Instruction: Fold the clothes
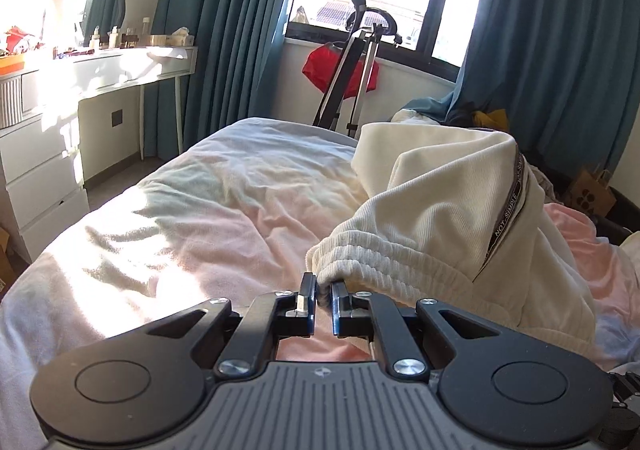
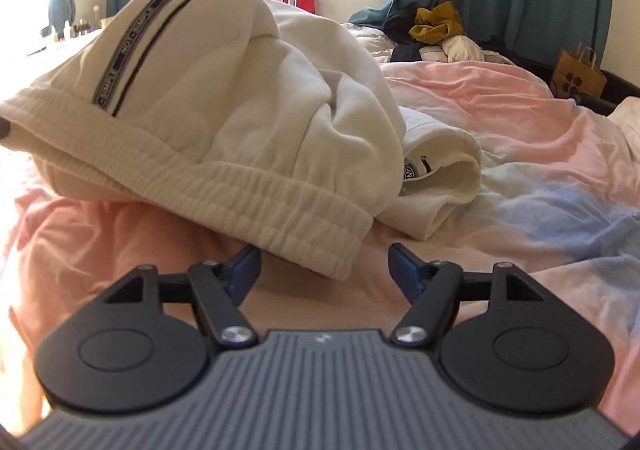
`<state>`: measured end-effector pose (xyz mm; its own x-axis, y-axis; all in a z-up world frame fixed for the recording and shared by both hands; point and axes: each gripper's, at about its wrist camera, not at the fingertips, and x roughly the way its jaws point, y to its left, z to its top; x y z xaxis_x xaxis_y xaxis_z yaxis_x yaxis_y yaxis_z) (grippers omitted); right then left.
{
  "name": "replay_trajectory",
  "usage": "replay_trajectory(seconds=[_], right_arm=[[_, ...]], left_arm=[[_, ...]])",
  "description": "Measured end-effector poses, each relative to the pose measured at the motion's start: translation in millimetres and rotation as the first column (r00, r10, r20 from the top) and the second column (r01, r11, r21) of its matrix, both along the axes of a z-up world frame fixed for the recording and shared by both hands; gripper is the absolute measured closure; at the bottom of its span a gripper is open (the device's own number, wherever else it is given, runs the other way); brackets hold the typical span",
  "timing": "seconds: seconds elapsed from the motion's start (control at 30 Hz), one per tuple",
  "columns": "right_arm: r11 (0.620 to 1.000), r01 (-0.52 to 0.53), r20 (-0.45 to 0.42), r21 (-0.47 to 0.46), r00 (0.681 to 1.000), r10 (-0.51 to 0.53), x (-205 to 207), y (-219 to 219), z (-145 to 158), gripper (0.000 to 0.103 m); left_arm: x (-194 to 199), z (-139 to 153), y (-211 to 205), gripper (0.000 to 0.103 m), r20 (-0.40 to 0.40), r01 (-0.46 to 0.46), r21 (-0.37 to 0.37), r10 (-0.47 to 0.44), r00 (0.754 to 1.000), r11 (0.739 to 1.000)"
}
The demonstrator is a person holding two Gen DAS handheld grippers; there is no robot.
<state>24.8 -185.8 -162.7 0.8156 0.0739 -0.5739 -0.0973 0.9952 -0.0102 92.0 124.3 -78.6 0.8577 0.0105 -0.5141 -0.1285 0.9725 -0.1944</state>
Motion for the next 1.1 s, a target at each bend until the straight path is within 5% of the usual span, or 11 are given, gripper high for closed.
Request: replay_trajectory(seconds=[0.17,0.23,0.33,0.43,0.5,0.6,0.7,0.9,1.1], right_arm=[[0.998,-0.030,-0.037,-0.057,0.999,0.028,10,11,-13,0.039],[0.996,0.009,0.033,-0.090,0.999,-0.006,7,12,-11,0.039],[0.998,0.041,0.103,0.048,0.994,-0.046,3,-3,1,0.040],[0.983,0.048,0.146,0.178,0.986,-0.075,-5,-14,12,0.053],[0.974,0.063,0.158,0.220,0.982,-0.100,-9,-19,18,0.073],[0.954,0.080,0.170,0.290,0.976,-0.133,-16,-29,30,0.087],[0.936,0.056,0.222,0.347,0.965,-0.140,-30,-36,51,0.090],[0.905,-0.069,0.395,0.420,0.911,-0.114,-71,-47,98,0.091],[0.901,-0.112,0.418,0.420,0.905,-0.083,-82,-54,106,0.091]], left_arm=[[8,-7,6,0.094,-0.046,0.000,-0.083,-0.004,0.999,0.997],[10,-10,10,0.094,-0.073,-0.007,-0.116,-0.002,0.997,0.993],[11,-12,11,0.093,-0.085,-0.011,-0.127,0.001,0.996,0.992],[6,-12,6,0.091,-0.087,0.004,-0.117,-0.014,0.996,0.993],[3,-11,-1,0.082,-0.096,0.022,-0.085,-0.030,0.995,0.996],[-7,-8,-10,0.071,-0.095,0.081,-0.076,-0.089,0.992,0.994],[-23,-1,-15,0.060,-0.087,0.109,-0.075,-0.115,0.989,0.991],[-66,17,-47,0.040,-0.020,0.120,0.157,-0.118,0.993,0.980],[-99,15,-95,0.022,0.015,0.219,0.351,-0.239,0.971,0.910]])
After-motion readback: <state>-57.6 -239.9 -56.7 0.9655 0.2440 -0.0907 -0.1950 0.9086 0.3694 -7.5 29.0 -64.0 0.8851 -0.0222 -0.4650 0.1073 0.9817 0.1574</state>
